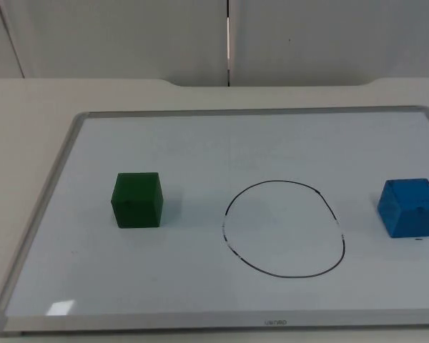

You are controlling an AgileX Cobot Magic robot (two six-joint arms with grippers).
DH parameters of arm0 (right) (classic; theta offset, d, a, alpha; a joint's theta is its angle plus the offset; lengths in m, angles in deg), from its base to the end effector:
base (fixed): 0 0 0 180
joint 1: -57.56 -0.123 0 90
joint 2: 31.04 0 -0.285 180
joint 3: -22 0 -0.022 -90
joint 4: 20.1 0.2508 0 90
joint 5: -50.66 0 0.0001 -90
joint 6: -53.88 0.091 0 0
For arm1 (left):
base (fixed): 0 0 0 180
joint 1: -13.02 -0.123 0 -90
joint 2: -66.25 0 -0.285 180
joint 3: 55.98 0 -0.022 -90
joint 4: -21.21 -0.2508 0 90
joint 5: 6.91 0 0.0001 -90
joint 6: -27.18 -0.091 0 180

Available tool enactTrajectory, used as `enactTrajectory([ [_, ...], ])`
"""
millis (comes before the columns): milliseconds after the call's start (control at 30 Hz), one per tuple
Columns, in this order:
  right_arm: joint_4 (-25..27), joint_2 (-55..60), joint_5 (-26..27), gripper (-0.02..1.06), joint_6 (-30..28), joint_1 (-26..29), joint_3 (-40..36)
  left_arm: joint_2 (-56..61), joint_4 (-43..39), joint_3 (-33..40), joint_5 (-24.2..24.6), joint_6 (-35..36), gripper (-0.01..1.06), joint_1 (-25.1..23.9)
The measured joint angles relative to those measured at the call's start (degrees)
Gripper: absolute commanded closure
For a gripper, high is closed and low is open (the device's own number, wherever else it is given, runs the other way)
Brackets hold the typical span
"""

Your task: Push the two cubes into the marked area.

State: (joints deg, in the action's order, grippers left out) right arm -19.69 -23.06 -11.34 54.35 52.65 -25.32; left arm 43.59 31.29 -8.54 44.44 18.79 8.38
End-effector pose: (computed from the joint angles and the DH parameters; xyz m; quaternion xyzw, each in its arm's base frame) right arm -0.0078 -0.0001 0.2816 -0.0333 0.8534 0.0280 0.5195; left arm 0.0434 -0.0090 0.2923 0.0141 0.8689 -0.0308 0.4938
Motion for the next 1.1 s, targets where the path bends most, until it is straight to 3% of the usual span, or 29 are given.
enactTrajectory([
  [33,0.0,0.0,0.0,-0.01,0.0,0.0,0.0,-1.5,1.9,0.0,-1.0,-1.4,0.09,0.0],
  [100,0.0,0.0,0.0,-0.01,0.0,0.0,0.0,-4.3,6.5,0.0,-2.4,-4.9,0.21,0.0],
  [167,0.0,0.0,0.0,-0.01,0.0,0.0,0.0,-7.4,10.7,0.0,-3.6,-7.8,0.34,0.0],
  [233,0.0,0.0,0.0,-0.01,0.0,0.0,0.0,-8.6,12.9,0.0,-4.1,-9.5,0.54,0.0],
  [267,0.0,0.0,0.0,-0.01,0.0,0.0,0.0,-10.0,15.0,0.0,-4.4,-11.6,0.54,0.0],
  [300,0.0,0.0,0.0,-0.01,0.0,0.0,0.0,-11.4,16.9,0.0,-4.5,-13.8,0.63,0.0],
  [433,0.0,0.0,0.0,-0.01,-0.2,0.0,0.0,-16.5,29.1,0.0,-5.1,-26.6,0.82,0.0],
  [767,0.0,0.0,0.0,-0.01,-0.2,0.0,0.0,-29.5,47.3,0.0,-6.2,-43.7,1.05,0.0],
  [1100,0.0,0.0,0.0,-0.01,-0.2,0.0,0.0,-39.8,56.4,0.0,-7.2,-51.2,1.05,0.0],
])
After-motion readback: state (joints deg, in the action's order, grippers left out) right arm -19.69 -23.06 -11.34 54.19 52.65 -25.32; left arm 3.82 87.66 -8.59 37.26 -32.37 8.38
